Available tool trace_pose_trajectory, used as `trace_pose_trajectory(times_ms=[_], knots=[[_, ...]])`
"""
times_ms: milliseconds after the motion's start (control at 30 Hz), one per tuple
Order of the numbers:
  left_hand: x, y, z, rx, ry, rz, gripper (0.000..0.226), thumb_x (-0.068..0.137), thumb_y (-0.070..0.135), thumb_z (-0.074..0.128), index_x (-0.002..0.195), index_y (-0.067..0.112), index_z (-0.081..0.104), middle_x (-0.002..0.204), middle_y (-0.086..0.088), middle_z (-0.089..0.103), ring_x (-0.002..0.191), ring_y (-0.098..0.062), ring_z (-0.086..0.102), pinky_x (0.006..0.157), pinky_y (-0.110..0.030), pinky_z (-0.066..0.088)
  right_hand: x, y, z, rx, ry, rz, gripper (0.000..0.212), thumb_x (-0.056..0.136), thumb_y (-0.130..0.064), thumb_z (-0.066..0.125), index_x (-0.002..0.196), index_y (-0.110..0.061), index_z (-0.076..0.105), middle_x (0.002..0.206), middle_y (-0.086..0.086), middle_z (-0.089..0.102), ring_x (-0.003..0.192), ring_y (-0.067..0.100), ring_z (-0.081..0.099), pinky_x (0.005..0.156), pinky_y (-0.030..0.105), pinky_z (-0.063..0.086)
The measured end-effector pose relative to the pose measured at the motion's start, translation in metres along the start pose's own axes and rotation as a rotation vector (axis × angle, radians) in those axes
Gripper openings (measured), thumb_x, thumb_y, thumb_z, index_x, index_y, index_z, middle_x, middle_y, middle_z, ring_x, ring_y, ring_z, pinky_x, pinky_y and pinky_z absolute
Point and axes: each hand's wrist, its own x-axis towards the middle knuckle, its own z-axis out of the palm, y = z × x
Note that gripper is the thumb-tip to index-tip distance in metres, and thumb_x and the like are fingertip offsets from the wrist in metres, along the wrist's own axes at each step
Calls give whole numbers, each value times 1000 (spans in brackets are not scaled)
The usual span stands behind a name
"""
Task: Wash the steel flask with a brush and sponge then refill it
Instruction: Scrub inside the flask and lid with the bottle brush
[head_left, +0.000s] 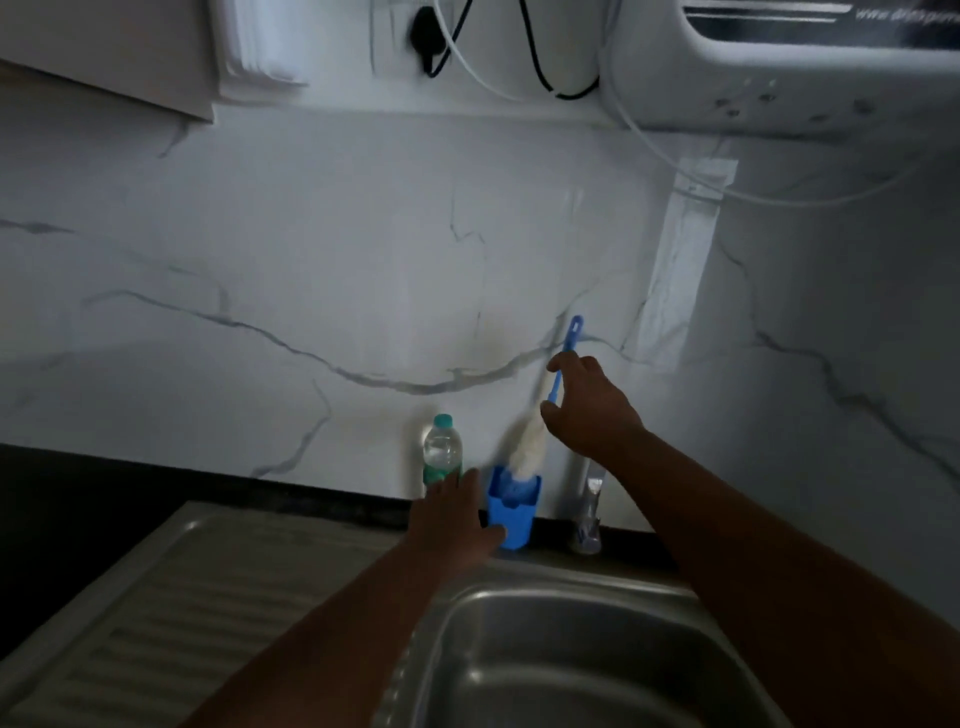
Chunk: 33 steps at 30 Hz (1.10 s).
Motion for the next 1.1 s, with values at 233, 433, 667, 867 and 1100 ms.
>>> trace_pose_trajectory(times_ms=[233, 433, 667, 867, 1100], knots=[[59, 3, 34, -151, -101, -153, 105, 69, 60, 75, 149, 18, 22, 148, -7, 35, 135, -27, 38, 107, -43, 39, 74, 38, -4, -628, 61, -324, 47, 79, -13, 58, 124, -28, 56, 129, 7, 51, 108, 31, 51, 86, 42, 44], [78, 2, 58, -204, -78, -179, 104, 63, 65, 78, 142, 17, 31, 140, -5, 42, 127, -25, 44, 102, -42, 43, 98, 54, -16, -1160, -86, -636, 28, 67, -38, 76, 95, -38, 72, 116, -6, 62, 107, 26, 55, 85, 39, 40], [89, 6, 85, -268, -44, -255, 113, 53, 77, 74, 140, 14, 39, 136, -6, 50, 122, -27, 51, 98, -43, 47, 111, 68, -17, -1304, -3, -713, 21, 53, -35, 77, 72, -31, 70, 96, -3, 65, 93, 25, 60, 83, 38, 31], [93, 11, 96, -348, 76, -297, 97, 57, 66, 80, 130, 11, 46, 126, -7, 57, 114, -26, 57, 94, -42, 50, 115, 75, -11, -1236, -19, -809, 16, 64, -29, 78, 71, -24, 64, 77, -4, 63, 78, 23, 59, 82, 38, 32], [91, 13, 103, -421, 146, -304, 85, 60, 55, 84, 123, 10, 50, 119, -6, 60, 108, -25, 61, 89, -42, 52, 110, 46, -9, -1096, -183, -793, 15, 88, -26, 54, 95, -34, 64, 93, -11, 66, 85, 13, 50, 92, 36, 29]])
